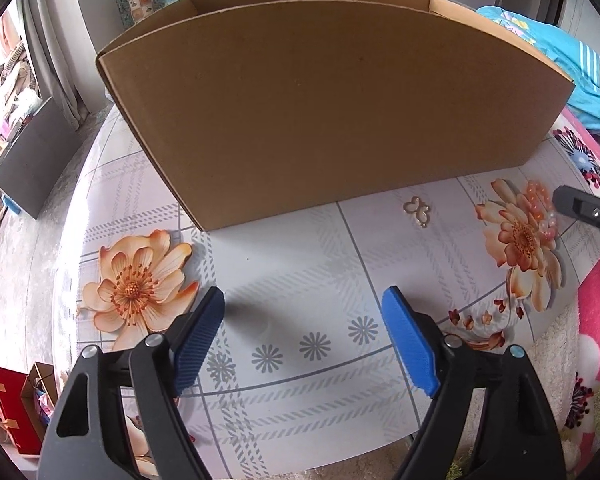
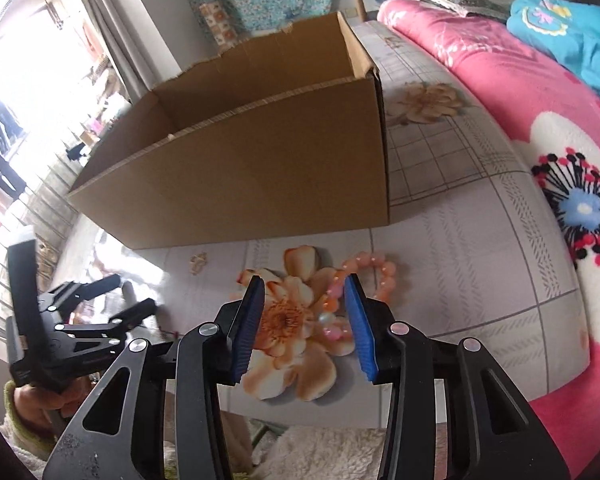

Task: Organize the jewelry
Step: 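Lower the right tool onto the pink bead bracelet and grasp it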

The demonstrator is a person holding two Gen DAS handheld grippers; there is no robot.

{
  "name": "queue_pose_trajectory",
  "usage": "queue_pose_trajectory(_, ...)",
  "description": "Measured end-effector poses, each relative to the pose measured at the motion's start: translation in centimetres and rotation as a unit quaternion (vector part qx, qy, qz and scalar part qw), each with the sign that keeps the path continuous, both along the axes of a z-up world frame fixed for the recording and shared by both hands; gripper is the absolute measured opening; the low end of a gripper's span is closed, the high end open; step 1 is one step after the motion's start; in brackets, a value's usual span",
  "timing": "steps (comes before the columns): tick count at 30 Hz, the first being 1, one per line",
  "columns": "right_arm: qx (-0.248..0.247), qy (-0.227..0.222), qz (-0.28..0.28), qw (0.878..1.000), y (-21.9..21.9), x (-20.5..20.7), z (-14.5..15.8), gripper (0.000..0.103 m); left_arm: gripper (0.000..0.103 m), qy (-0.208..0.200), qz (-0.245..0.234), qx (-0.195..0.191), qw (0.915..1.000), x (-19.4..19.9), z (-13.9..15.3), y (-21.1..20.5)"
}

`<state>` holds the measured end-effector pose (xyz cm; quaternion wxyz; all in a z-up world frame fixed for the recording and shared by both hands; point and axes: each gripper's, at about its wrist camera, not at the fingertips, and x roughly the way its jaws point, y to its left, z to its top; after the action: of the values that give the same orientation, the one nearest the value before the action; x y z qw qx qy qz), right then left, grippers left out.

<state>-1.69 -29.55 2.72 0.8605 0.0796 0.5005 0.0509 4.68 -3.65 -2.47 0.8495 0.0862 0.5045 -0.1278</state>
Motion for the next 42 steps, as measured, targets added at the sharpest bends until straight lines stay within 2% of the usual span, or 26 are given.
queue_pose_trajectory(4, -0.01, 0.023, 0.002, 1.0, -0.1, 0.5, -1.3, 0.032, 0.084, -0.001, 0.002, 0.003, 1.0, 0.1, -0.1, 0.1)
queue_pose_trajectory(20, -0.11, 0.041, 0.038, 0.992, 2.7, 2.1, -2.3, 0.028, 0.089, -0.007, 0.005, 0.018, 0.9998, 0.2, -0.1, -1.3)
queue_pose_trajectory(29, -0.114, 0.048, 0.028, 0.992, 2.7, 1.9, -2.1, 0.028, 0.089, -0.008, 0.004, 0.018, 0.9998, 0.2, 0.0, -1.1)
queue_pose_trajectory(42, -0.115, 0.049, 0.044, 0.991, 4.3, 2.6, -2.6, 0.028, 0.09, -0.01, 0.004, 0.016, 0.9998, 0.1, -0.2, -1.0)
